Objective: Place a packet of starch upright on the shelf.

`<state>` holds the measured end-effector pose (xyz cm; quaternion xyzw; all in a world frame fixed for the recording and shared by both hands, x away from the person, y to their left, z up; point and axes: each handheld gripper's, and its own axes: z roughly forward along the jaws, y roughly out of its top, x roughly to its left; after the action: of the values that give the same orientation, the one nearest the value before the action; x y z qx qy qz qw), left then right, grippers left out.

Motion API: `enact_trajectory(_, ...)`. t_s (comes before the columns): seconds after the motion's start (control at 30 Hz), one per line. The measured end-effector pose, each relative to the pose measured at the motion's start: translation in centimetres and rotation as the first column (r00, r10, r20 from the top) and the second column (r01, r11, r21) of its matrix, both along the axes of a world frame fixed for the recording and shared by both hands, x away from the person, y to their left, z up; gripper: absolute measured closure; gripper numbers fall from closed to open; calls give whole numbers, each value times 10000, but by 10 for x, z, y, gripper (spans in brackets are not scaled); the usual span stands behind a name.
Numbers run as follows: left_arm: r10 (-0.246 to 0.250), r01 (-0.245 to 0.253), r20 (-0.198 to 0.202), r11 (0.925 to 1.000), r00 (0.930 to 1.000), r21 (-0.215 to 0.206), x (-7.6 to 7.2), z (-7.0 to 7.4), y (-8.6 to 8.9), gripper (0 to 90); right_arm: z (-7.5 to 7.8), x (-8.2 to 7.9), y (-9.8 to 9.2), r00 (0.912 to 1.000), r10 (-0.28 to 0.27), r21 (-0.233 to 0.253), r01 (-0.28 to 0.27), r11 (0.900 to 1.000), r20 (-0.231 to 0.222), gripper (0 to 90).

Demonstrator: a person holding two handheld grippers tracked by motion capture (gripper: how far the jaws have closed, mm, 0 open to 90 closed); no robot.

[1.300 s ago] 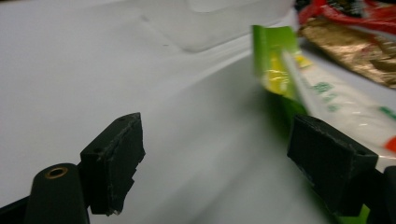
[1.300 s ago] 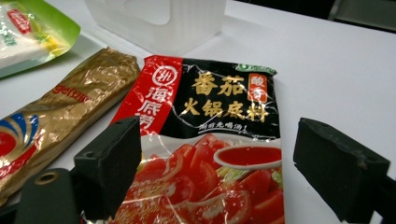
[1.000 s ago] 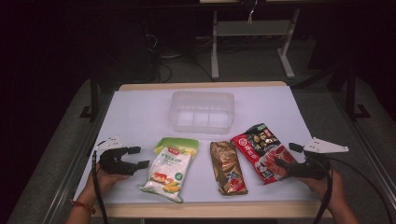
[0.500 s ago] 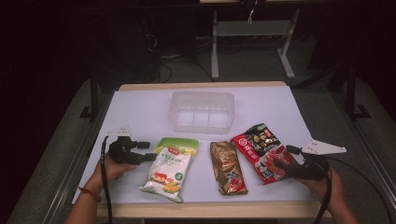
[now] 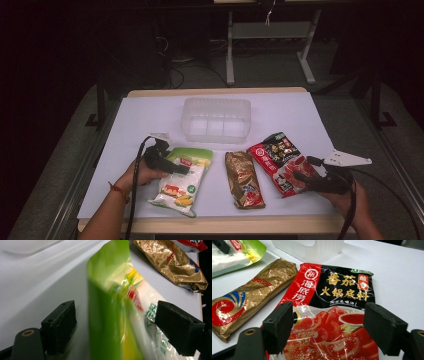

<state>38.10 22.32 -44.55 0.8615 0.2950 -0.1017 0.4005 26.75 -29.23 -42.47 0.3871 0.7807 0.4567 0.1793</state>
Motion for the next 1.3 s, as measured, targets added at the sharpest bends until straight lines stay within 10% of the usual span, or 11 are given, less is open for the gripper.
enact_trajectory(0.17, -299, 301, 123, 9994, 9995, -192, -4, -2, -4, 193, -1, -1, -1, 10000, 10, 28, -10, 10000, -29, 236)
enact_trajectory(0.57, -394, 291, -880, 9929, 9953, -1152, -7, -6, 1, 661, -1, -1, 3, 9997, 214, -114, -215, 9997, -73, 239)
enact_trajectory(1.07, -144, 183, 694, 9983, 9975, -557, -25, 15, -4, 808, 0, 0, 1, 10000, 41, -140, -40, 9999, 86, 240)
enact_trajectory(1.3, 1168, -896, 2103, 9869, 9706, -1342, -35, 45, 13, 836, 1, -1, 0, 10000, -23, -174, 24, 9998, 94, 245)
